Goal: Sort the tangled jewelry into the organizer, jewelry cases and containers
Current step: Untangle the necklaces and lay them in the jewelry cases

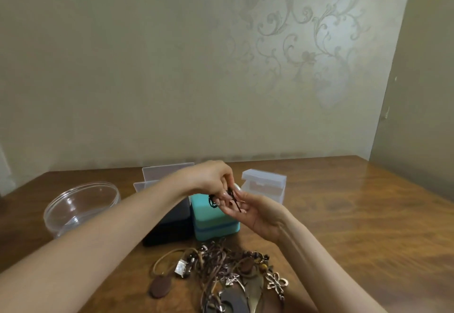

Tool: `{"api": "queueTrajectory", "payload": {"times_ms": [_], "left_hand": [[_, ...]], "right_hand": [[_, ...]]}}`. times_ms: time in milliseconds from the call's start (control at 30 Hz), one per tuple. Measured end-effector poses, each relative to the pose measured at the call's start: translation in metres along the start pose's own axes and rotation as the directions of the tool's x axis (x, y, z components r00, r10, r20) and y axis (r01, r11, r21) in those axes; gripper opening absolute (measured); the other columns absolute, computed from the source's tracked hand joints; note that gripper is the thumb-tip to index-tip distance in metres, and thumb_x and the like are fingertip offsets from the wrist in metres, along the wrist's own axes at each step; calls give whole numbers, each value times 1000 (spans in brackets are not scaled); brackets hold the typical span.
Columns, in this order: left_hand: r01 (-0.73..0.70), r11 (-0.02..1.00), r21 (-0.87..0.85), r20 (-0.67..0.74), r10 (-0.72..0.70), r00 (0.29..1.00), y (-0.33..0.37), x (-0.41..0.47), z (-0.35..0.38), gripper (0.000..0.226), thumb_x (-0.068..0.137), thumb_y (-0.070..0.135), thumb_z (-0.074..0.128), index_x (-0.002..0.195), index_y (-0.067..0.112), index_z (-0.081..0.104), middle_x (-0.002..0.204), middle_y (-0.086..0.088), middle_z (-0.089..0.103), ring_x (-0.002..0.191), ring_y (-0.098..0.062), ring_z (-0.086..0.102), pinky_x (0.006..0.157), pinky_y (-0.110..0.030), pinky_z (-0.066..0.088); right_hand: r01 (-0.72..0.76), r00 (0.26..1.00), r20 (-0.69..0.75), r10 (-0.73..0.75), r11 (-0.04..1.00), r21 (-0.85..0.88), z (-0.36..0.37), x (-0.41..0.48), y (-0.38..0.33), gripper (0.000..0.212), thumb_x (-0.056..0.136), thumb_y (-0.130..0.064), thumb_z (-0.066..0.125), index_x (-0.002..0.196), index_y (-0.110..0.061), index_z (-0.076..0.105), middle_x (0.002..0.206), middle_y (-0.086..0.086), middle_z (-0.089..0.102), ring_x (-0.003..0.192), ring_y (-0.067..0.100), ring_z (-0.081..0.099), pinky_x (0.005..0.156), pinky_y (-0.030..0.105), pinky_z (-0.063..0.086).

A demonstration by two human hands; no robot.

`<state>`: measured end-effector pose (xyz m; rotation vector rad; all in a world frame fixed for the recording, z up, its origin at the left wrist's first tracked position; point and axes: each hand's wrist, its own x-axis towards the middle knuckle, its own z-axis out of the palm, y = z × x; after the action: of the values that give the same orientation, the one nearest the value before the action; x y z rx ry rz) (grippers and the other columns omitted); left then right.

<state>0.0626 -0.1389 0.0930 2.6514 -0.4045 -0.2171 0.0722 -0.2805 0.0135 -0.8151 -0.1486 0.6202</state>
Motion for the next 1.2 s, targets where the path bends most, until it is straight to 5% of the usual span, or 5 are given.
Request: {"api": "queueTrajectory", "payload": {"times_ms": [300, 600, 733, 833, 1200], "left_hand": [[-153, 946, 286, 25, 152, 988, 26, 19, 0, 35, 76, 1, 71, 106, 9, 55, 79, 2, 62, 64, -3, 56, 74, -29, 50], [-217, 966, 143, -377, 256, 890, 15, 26, 6, 25, 64, 12, 83, 77, 22, 64, 79, 3, 72, 76, -5, 66, 76, -28, 52], [-201, 968, -149, -466, 110, 878, 14, 28, 5, 19, 67, 8, 82, 77, 14, 67, 76, -4, 72, 67, -3, 66, 64, -12, 51], [-176, 931, -319, -465, 7, 885, 14, 31, 6, 18, 70, 6, 79, 76, 14, 65, 76, -6, 71, 68, -8, 66, 54, -12, 49], [-179, 863, -473, -509, -102, 855, 13, 44, 21, 16, 72, -2, 76, 78, 6, 64, 82, -18, 70, 73, -21, 67, 65, -21, 58]], "right_hand": [[27, 998, -49, -31, 997, -76, -22, 1, -14, 27, 90, 13, 41, 99, 4, 65, 82, 14, 71, 70, 16, 70, 65, 22, 57], [154, 961, -199, -194, 967, -203, -32, 0, -24, 16, 88, 9, 54, 96, 3, 66, 86, 18, 71, 79, 24, 69, 70, 31, 60], [104, 696, -211, -686, 388, -916, -43, 6, -21, 15, 88, -11, 64, 98, -6, 74, 87, 7, 74, 79, 17, 69, 67, 27, 55], [-60, 587, 34, -809, -85, -995, -51, 9, -17, 24, 91, -9, 54, 105, -13, 73, 104, 3, 72, 102, 20, 63, 91, 32, 47], [-61, 605, 73, -793, -137, -989, -74, 15, -24, 53, 86, 3, 55, 135, -19, 50, 131, 3, 55, 106, 26, 59, 91, 36, 45]]}}
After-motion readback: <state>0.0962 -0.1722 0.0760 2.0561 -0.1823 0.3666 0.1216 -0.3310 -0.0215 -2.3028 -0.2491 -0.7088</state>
